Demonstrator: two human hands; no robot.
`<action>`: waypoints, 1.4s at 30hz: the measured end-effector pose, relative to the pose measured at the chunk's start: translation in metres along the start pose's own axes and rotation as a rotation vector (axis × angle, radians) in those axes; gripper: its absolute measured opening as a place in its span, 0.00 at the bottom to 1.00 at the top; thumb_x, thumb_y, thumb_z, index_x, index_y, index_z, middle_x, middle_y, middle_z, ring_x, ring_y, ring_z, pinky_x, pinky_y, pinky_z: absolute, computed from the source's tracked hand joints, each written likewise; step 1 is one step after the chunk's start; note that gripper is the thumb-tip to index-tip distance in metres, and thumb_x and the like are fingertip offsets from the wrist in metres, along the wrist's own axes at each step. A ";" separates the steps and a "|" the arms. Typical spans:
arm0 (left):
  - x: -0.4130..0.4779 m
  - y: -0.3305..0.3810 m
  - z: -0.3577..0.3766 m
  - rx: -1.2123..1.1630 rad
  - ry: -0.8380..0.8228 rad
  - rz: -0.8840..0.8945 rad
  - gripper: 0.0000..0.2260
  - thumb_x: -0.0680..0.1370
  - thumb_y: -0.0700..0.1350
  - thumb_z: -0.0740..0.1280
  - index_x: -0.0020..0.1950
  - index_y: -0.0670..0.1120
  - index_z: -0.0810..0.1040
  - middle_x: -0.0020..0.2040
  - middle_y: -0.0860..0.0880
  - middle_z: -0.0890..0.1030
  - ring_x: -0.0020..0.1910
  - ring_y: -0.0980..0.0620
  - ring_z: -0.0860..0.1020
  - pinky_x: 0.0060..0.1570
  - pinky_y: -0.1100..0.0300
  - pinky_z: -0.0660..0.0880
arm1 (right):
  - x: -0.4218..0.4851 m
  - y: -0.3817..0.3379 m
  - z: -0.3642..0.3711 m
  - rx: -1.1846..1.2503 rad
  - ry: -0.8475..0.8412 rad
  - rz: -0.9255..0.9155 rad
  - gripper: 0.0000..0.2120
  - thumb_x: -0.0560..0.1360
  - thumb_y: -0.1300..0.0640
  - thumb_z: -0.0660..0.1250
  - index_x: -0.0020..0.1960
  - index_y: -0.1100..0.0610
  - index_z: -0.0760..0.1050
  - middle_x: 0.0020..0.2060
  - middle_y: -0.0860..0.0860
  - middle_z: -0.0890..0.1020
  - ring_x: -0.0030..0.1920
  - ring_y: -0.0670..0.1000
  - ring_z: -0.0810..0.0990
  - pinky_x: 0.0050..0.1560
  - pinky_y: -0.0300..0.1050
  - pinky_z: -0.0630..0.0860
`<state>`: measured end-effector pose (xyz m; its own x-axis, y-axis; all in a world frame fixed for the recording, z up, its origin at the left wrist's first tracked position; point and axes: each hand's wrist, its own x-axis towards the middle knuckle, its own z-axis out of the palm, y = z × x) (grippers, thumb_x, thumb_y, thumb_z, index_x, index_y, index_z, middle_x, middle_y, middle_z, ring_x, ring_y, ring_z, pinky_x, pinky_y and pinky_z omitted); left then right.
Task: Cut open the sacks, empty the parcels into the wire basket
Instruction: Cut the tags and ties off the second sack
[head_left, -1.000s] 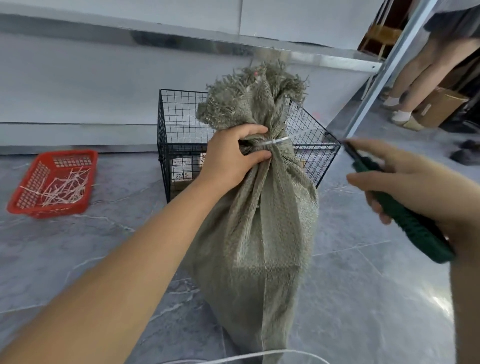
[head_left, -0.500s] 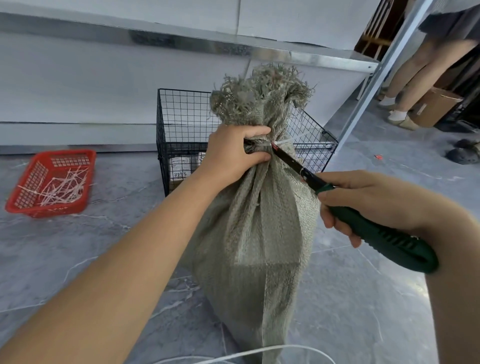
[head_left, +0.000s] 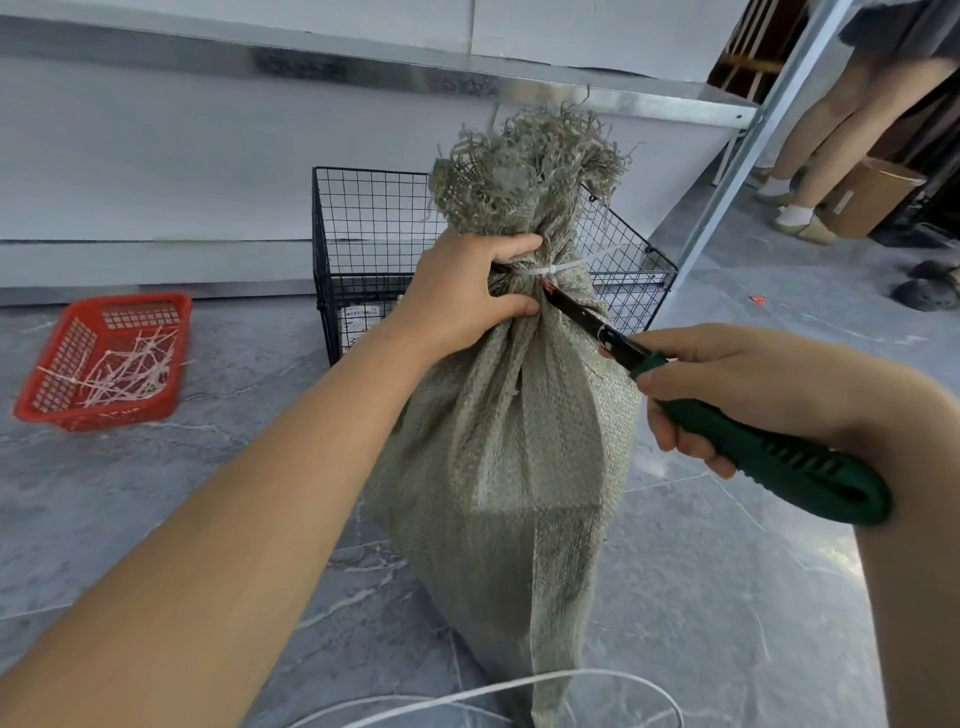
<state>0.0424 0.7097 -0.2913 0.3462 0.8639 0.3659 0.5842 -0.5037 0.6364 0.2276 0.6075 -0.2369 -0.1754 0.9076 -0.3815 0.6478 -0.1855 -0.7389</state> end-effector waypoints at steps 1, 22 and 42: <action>0.000 0.000 0.000 0.001 -0.002 0.000 0.28 0.70 0.47 0.74 0.68 0.50 0.71 0.68 0.50 0.73 0.70 0.53 0.68 0.71 0.60 0.60 | 0.000 0.000 0.001 0.000 -0.002 0.004 0.11 0.79 0.61 0.57 0.53 0.46 0.71 0.28 0.55 0.78 0.23 0.50 0.71 0.24 0.41 0.72; -0.004 -0.005 -0.005 -0.109 0.119 -0.020 0.24 0.68 0.44 0.75 0.64 0.50 0.75 0.63 0.55 0.77 0.60 0.64 0.70 0.50 0.83 0.60 | 0.012 0.010 0.019 0.250 0.089 -0.164 0.12 0.77 0.66 0.56 0.58 0.63 0.72 0.26 0.54 0.72 0.21 0.48 0.66 0.19 0.38 0.63; -0.009 -0.008 -0.004 -0.033 0.207 -0.092 0.24 0.69 0.44 0.75 0.64 0.46 0.76 0.62 0.49 0.79 0.62 0.54 0.75 0.55 0.73 0.62 | 0.003 -0.001 0.014 0.099 -0.037 -0.148 0.17 0.78 0.64 0.57 0.44 0.44 0.77 0.27 0.53 0.73 0.22 0.48 0.68 0.22 0.40 0.68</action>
<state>0.0319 0.7064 -0.2971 0.1326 0.8910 0.4342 0.5813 -0.4247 0.6940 0.2163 0.6053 -0.2455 -0.2919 0.9135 -0.2835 0.5368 -0.0889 -0.8390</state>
